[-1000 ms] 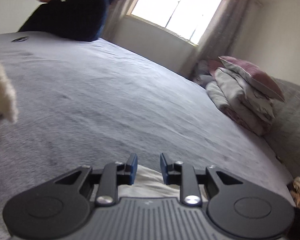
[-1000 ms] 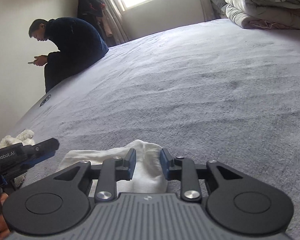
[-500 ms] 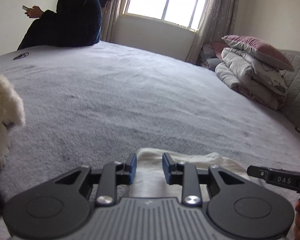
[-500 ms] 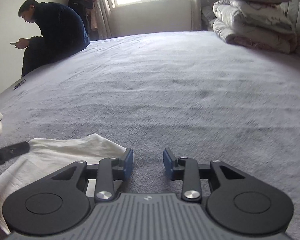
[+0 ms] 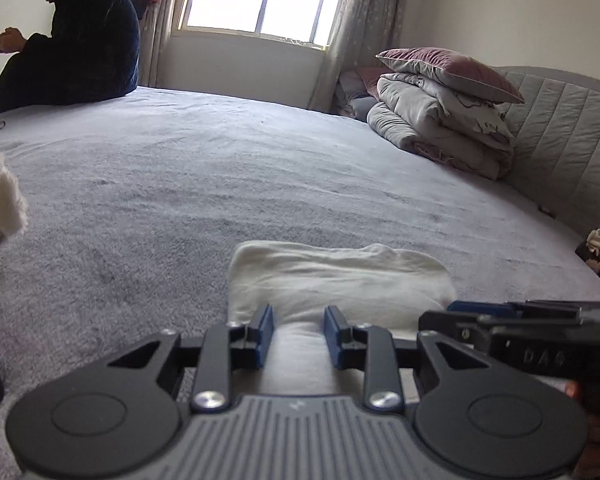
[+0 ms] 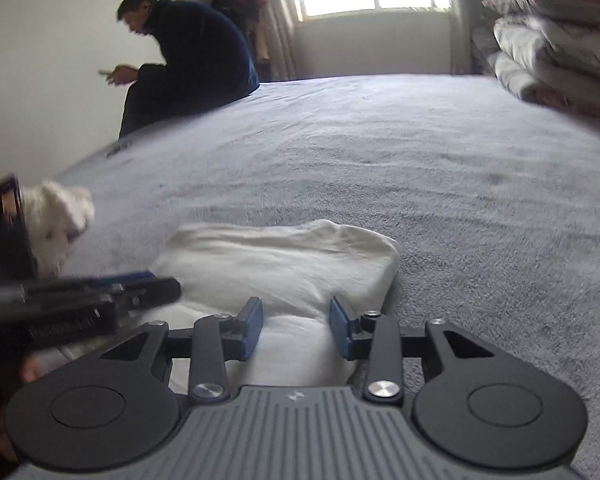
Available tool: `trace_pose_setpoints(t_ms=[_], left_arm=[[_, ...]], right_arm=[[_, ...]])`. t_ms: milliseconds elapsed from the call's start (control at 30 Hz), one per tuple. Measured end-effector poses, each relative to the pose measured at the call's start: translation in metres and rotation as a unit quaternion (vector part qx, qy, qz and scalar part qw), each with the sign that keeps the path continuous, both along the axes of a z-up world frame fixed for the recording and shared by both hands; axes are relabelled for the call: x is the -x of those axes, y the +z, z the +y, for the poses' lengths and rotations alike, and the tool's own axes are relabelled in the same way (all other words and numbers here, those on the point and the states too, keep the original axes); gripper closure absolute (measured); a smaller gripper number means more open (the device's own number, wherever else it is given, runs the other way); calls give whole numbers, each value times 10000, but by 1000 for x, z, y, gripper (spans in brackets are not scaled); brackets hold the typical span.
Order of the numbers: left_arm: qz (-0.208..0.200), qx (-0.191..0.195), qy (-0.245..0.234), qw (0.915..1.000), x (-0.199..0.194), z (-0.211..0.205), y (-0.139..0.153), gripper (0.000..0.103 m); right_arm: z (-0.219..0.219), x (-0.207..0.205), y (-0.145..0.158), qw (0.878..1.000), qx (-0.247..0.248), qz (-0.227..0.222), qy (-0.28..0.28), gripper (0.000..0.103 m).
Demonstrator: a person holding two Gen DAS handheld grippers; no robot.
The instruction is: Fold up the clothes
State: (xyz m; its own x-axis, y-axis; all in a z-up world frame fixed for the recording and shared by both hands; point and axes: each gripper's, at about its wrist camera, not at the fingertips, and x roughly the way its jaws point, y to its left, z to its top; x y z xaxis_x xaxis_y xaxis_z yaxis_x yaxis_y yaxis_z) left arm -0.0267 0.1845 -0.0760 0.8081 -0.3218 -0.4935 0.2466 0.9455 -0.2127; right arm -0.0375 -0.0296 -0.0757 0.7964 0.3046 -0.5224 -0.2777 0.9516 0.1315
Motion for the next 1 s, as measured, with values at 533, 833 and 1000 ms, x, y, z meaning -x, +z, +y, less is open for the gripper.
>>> trace_pose_setpoints(t_ms=[533,833,1000], left_arm=[[56,-259,211,9994,6,2,-1,65],[211,-223,309,9990,14,6,-3,57],[281,-256,340,9987,17,5,-1,55]], right_arm=[[-36,25,-8,9989,-374,145,-233,53],[-43,48,-10,9980,-478,150,-392,52],[-46,57,-12,9978,-492,149,-428,52]])
